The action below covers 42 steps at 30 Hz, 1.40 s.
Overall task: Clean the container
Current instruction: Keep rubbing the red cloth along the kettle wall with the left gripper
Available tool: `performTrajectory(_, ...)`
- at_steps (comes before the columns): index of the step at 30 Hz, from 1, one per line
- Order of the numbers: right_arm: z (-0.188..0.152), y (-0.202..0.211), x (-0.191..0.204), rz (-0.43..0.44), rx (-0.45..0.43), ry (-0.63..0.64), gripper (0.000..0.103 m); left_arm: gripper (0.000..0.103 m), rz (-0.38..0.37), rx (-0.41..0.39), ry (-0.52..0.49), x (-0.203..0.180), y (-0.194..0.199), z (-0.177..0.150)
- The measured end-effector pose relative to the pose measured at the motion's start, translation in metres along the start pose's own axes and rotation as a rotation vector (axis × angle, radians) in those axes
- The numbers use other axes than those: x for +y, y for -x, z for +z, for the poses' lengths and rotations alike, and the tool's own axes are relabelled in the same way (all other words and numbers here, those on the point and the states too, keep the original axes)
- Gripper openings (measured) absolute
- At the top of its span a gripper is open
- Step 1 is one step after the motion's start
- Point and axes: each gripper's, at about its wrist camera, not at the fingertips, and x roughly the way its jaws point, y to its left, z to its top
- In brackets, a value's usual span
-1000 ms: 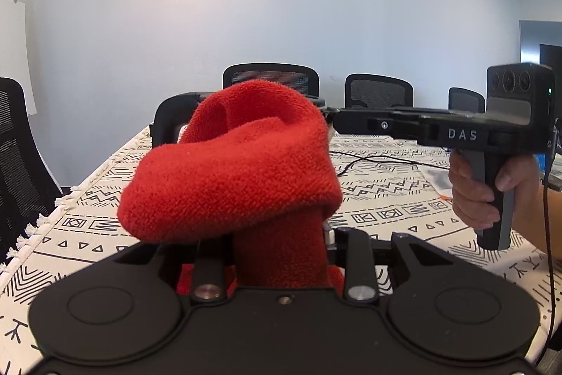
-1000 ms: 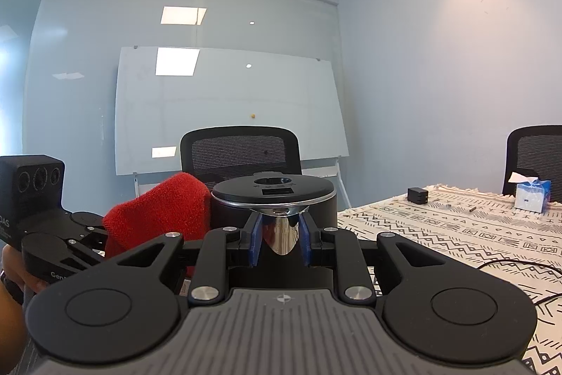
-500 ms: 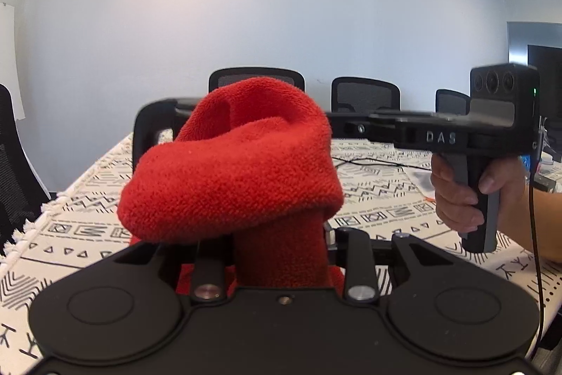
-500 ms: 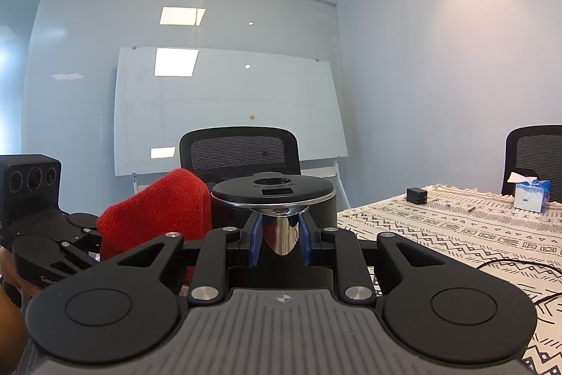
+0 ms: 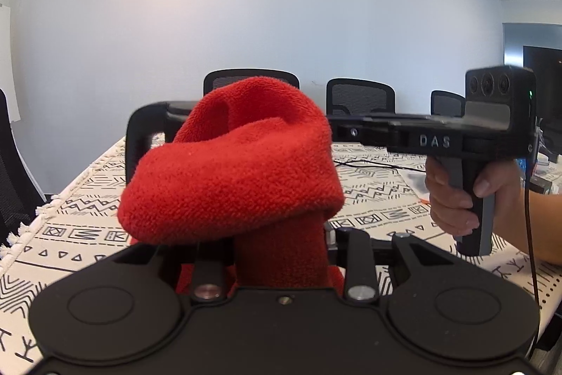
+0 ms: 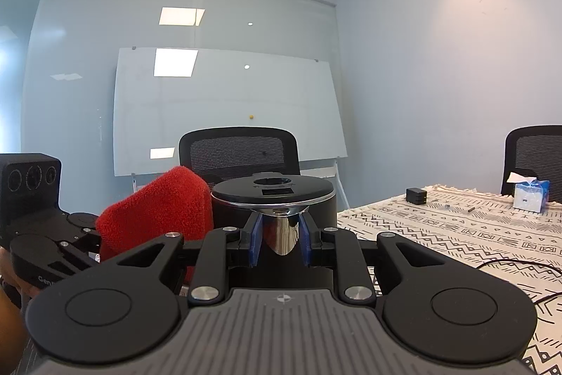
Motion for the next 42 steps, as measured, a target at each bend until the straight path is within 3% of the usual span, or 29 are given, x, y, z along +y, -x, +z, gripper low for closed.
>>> performTrajectory(4, 0.0, 0.0, 0.0, 0.001, -0.001, -0.003, 0.022, 0.036, -0.004, 0.031, 0.001, -0.003, -0.006, -0.004)
performTrajectory(12, 0.001, -0.002, 0.001, -0.003, 0.0, -0.004, 0.022, 0.035, 0.011, -0.004, 0.001, -0.002, 0.003, 0.009)
performTrajectory(18, 0.001, -0.003, 0.002, -0.003, -0.001, -0.005, 0.022, 0.036, 0.001, 0.035, 0.002, -0.006, -0.006, -0.001)
performTrajectory(24, 0.002, -0.002, 0.005, -0.004, -0.001, -0.001, 0.022, 0.036, 0.011, 0.001, 0.008, -0.001, 0.006, 0.01)
performTrajectory(31, 0.002, -0.002, 0.004, -0.003, 0.0, -0.001, 0.022, 0.036, 0.004, 0.042, 0.012, -0.001, -0.003, -0.002)
performTrajectory(38, 0.001, -0.001, 0.003, -0.003, 0.0, -0.001, 0.022, 0.036, 0.039, -0.006, 0.021, 0.009, 0.011, 0.009)
performTrajectory(42, 0.0, -0.001, 0.003, -0.002, -0.001, -0.001, 0.022, 0.036, 0.036, 0.021, 0.027, 0.007, 0.003, 0.0)
